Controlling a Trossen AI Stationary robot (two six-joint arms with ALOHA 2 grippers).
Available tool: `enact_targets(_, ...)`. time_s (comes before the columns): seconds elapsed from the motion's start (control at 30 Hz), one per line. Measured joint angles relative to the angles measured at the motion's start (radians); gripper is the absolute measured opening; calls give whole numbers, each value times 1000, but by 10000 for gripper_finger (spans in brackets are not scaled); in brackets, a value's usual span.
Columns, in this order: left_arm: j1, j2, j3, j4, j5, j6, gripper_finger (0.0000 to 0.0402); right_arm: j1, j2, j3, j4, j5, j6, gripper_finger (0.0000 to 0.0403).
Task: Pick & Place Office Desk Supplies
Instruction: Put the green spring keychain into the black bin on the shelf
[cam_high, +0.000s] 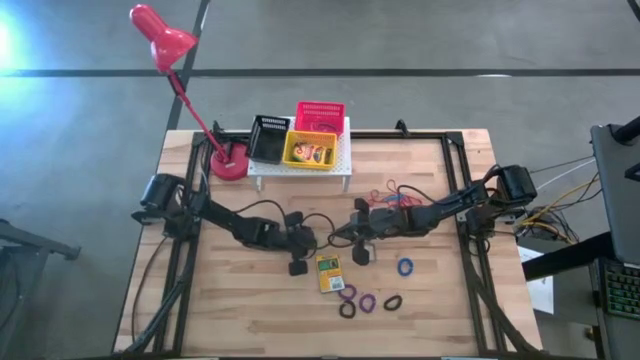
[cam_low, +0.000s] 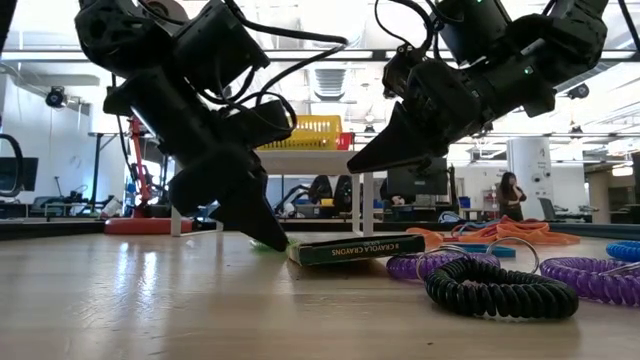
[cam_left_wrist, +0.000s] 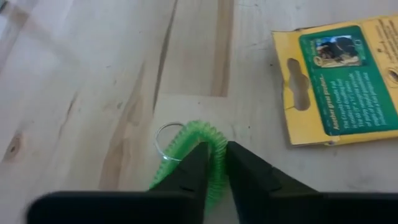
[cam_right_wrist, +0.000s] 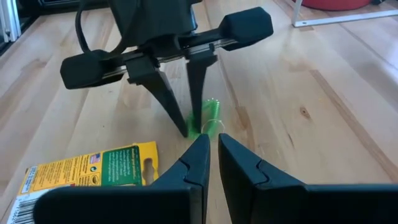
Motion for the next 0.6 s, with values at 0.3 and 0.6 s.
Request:
enact_targets(0.3, 0, -63, -4, -51, 95, 2, 19, 1, 0, 0, 0, 0, 0, 31)
enact_targets(0.6, 0, -423, -3, -215, 108, -104, 16, 2, 1, 0, 1, 0, -7, 31)
